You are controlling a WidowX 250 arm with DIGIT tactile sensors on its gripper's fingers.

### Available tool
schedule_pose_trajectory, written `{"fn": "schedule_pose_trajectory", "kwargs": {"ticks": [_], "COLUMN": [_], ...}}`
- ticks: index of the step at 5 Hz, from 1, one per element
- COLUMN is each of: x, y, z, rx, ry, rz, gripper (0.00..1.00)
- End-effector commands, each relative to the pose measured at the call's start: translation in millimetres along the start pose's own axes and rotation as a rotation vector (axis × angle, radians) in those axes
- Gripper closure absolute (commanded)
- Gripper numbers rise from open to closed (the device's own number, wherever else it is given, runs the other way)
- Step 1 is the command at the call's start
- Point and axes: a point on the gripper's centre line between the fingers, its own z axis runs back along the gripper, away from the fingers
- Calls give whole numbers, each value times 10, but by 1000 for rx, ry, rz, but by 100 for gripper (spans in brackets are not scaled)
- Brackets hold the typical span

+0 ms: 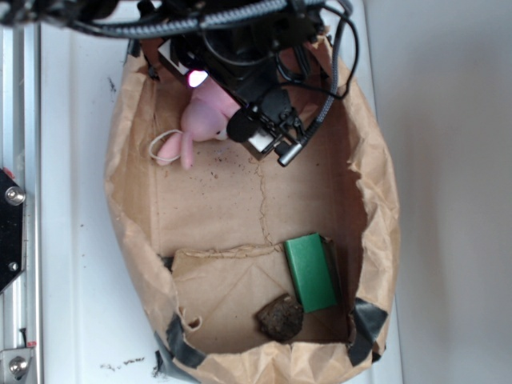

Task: Grab the pink bunny.

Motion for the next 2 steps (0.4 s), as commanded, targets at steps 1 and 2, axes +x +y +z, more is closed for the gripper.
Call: {"fn": "schedule_pose_trajectory", "kwargs": {"ticks": [1,2], "x": [129,202], "y": [173,229], "z": [162,-87], "rx": [-20,-53], "ry": [-56,-102], "rz": [38,20], "gripper": [0,0]}}
